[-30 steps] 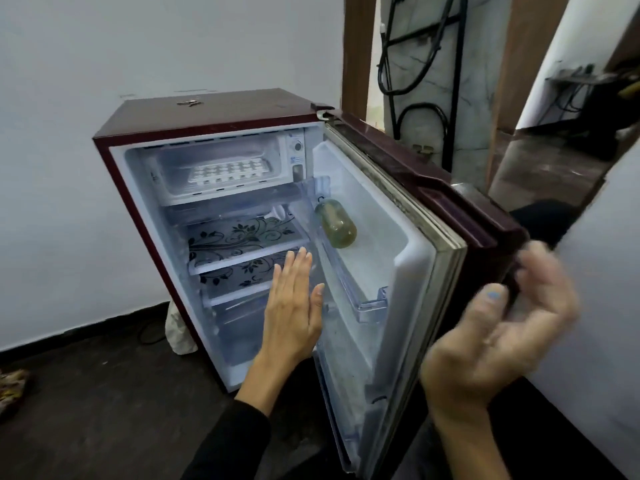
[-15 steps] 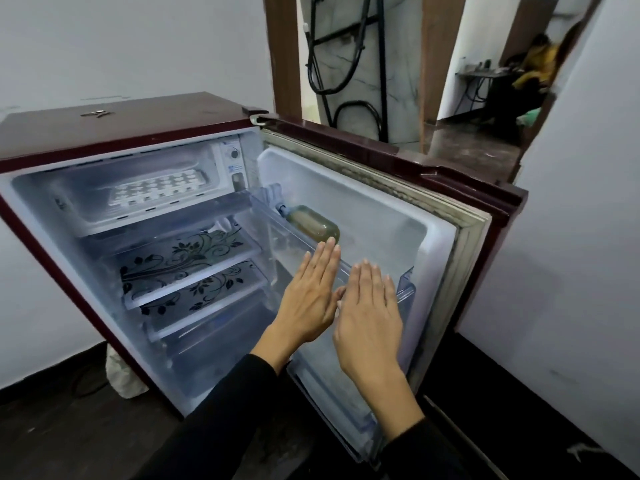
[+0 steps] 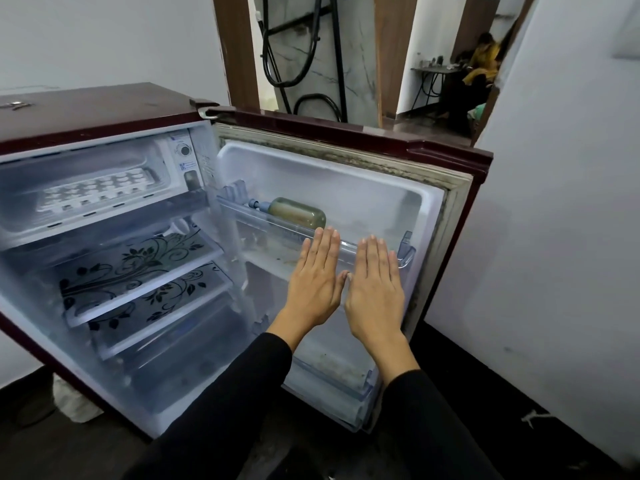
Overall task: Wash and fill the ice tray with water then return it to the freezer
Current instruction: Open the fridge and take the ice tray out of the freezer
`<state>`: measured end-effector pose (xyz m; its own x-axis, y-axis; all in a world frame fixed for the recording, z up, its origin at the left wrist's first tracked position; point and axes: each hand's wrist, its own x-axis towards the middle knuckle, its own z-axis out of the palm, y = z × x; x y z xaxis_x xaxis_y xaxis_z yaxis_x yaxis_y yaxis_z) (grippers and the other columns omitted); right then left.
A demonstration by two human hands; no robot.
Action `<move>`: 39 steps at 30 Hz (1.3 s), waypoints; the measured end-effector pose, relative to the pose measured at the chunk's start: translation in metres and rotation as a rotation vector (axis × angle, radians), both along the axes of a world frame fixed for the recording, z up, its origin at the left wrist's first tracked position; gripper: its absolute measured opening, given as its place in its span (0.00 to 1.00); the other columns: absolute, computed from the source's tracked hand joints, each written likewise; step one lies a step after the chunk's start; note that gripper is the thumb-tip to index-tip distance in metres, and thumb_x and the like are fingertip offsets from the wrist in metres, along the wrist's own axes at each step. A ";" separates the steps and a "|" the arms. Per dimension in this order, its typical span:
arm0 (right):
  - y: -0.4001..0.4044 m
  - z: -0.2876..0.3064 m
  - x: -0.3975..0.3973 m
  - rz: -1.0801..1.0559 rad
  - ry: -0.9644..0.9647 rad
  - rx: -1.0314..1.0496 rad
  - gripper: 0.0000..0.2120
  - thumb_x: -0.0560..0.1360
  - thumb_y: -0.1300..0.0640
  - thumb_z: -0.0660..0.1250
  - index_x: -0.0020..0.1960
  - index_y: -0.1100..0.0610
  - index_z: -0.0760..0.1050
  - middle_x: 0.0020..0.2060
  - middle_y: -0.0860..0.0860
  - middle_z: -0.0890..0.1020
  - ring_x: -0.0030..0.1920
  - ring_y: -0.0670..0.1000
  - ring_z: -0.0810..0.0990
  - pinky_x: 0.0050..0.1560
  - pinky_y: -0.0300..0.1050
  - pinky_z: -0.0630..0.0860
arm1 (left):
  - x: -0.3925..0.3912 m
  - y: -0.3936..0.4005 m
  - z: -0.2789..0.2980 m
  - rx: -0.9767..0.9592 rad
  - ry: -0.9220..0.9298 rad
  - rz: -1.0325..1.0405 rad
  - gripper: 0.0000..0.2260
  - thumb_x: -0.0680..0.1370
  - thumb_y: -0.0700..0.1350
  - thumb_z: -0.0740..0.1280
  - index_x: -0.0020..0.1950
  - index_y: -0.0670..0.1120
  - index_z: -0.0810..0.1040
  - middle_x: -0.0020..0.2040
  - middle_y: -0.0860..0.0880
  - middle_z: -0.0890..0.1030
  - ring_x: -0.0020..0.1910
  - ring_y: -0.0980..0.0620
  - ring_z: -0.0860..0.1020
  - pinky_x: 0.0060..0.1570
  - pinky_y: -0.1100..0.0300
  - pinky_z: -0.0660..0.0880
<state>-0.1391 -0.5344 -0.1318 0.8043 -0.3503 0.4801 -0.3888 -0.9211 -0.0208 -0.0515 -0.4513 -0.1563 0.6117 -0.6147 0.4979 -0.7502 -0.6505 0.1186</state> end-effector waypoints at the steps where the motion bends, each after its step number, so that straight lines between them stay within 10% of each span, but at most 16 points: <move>1: -0.004 0.000 0.002 -0.003 0.005 0.006 0.27 0.80 0.55 0.54 0.76 0.65 0.56 0.75 0.61 0.59 0.77 0.57 0.57 0.77 0.52 0.47 | 0.000 -0.004 0.000 0.002 0.005 0.002 0.28 0.81 0.53 0.49 0.76 0.37 0.51 0.77 0.40 0.55 0.77 0.44 0.51 0.75 0.52 0.44; 18: -0.060 -0.002 0.017 0.075 0.075 0.062 0.31 0.82 0.53 0.48 0.77 0.62 0.35 0.77 0.58 0.38 0.77 0.55 0.36 0.77 0.50 0.37 | 0.009 -0.049 0.003 0.096 -0.005 0.088 0.31 0.78 0.57 0.38 0.75 0.40 0.38 0.77 0.42 0.41 0.75 0.45 0.38 0.74 0.54 0.35; 39: -0.001 0.016 0.074 0.324 -0.320 0.509 0.28 0.82 0.49 0.44 0.77 0.63 0.54 0.77 0.57 0.57 0.78 0.54 0.51 0.77 0.46 0.43 | 0.018 0.066 0.019 -0.101 0.069 0.412 0.27 0.80 0.52 0.46 0.75 0.38 0.59 0.76 0.41 0.59 0.76 0.45 0.56 0.75 0.51 0.44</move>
